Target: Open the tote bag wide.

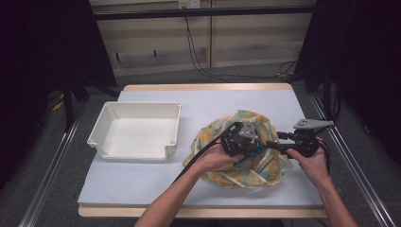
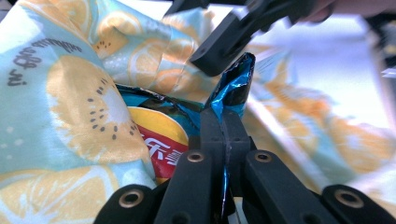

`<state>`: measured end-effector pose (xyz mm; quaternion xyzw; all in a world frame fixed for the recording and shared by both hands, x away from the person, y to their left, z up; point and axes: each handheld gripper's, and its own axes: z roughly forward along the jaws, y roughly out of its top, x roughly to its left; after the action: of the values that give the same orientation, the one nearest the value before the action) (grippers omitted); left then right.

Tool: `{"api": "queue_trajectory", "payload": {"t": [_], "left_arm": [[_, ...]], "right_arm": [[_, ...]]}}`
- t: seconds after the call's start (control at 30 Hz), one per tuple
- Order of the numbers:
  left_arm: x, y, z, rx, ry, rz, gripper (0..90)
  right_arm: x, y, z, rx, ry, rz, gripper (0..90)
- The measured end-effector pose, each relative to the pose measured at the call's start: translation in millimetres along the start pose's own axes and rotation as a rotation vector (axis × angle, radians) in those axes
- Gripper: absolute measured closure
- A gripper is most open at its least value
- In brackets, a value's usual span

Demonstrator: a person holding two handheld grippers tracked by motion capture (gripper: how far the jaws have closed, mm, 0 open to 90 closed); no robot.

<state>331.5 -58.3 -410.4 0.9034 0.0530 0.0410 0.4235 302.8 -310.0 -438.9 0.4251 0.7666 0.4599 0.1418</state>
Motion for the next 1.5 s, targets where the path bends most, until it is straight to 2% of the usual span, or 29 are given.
{"api": "queue_trajectory", "payload": {"t": [0.03,0.1,0.17,0.2,0.23,0.27,0.33,0.47,0.53,0.67,0.8,0.9,0.93,0.97,1.0,1.03,1.07,1.1,1.3,1.37,1.5], "left_arm": [[-2.6,-0.2,-3.1,-0.020,-0.011,0.000,90.0],[-7.0,-0.3,-8.8,-0.042,-0.024,0.007,90.0],[-9.9,-0.7,-14.8,-0.059,-0.025,0.021,90.0],[-11.4,-1.6,-17.1,-0.076,-0.024,0.015,90.0],[-12.6,-2.4,-19.8,-0.090,-0.027,0.021,90.0],[-14.1,-3.4,-21.7,-0.105,-0.037,0.012,90.0],[-17.0,-4.8,-25.4,-0.119,-0.040,0.018,90.0],[-23.7,-6.9,-31.9,-0.131,-0.055,0.041,90.0],[-29.9,-8.2,-36.6,-0.157,-0.063,0.041,90.0],[-39.2,-10.1,-44.9,-0.190,-0.115,0.065,90.0],[-50.1,-11.9,-51.4,-0.197,-0.142,0.102,90.0],[-50.4,-12.3,-51.7,-0.202,-0.148,0.095,90.0],[-49.5,-12.7,-51.1,-0.210,-0.152,0.083,90.0],[-48.5,-12.8,-51.5,-0.206,-0.142,0.078,90.0],[-46.7,-12.9,-50.9,-0.217,-0.149,0.074,90.0],[-45.8,-12.8,-50.4,-0.220,-0.145,0.063,90.0],[-44.1,-12.2,-50.1,-0.217,-0.138,0.063,90.0],[-42.4,-11.8,-49.3,-0.221,-0.137,0.056,90.0],[-34.6,-11.2,-49.8,-0.230,-0.135,0.024,90.0],[-34.7,-11.2,-50.5,-0.218,-0.129,0.028,90.0],[-34.5,-9.7,-49.9,-0.211,-0.129,0.041,90.0]], "right_arm": [[-0.1,-0.4,0.4,0.004,0.012,-0.004,54.0],[0.2,-0.6,0.7,0.006,0.016,-0.005,57.1],[0.8,-1.2,1.9,0.010,0.025,-0.005,65.0],[1.6,-1.6,2.7,0.012,0.033,-0.005,69.0],[2.9,-2.3,4.0,0.018,0.043,-0.015,75.4],[2.9,-2.3,4.0,0.018,0.043,-0.015,75.4],[4.1,-3.1,5.8,0.023,0.050,-0.022,81.6],[3.0,-4.6,7.2,0.031,0.034,-0.025,86.6],[0.1,-6.3,7.0,0.031,0.024,-0.024,87.7],[-7.5,-10.5,5.4,0.028,-0.017,0.001,88.8],[-15.5,-14.7,3.8,0.028,-0.060,0.023,89.1],[-17.9,-17.0,3.9,0.028,-0.062,0.026,88.9],[-15.1,-16.1,2.5,0.026,-0.041,0.002,85.7],[-15.1,-16.1,2.5,0.026,-0.041,0.002,85.7],[-12.9,-15.3,1.5,0.019,-0.038,0.000,81.5],[-7.7,-11.6,-1.9,0.001,-0.028,-0.014,65.7],[-7.7,-11.6,-1.9,0.001,-0.028,-0.014,65.7],[-3.2,-6.4,-5.8,-0.016,-0.015,-0.028,48.9],[5.9,4.9,-14.7,-0.055,0.008,-0.042,45.5],[12.7,13.5,-17.9,-0.078,0.029,-0.074,44.8],[18.9,21.7,-18.2,-0.090,0.045,-0.090,44.6]]}}
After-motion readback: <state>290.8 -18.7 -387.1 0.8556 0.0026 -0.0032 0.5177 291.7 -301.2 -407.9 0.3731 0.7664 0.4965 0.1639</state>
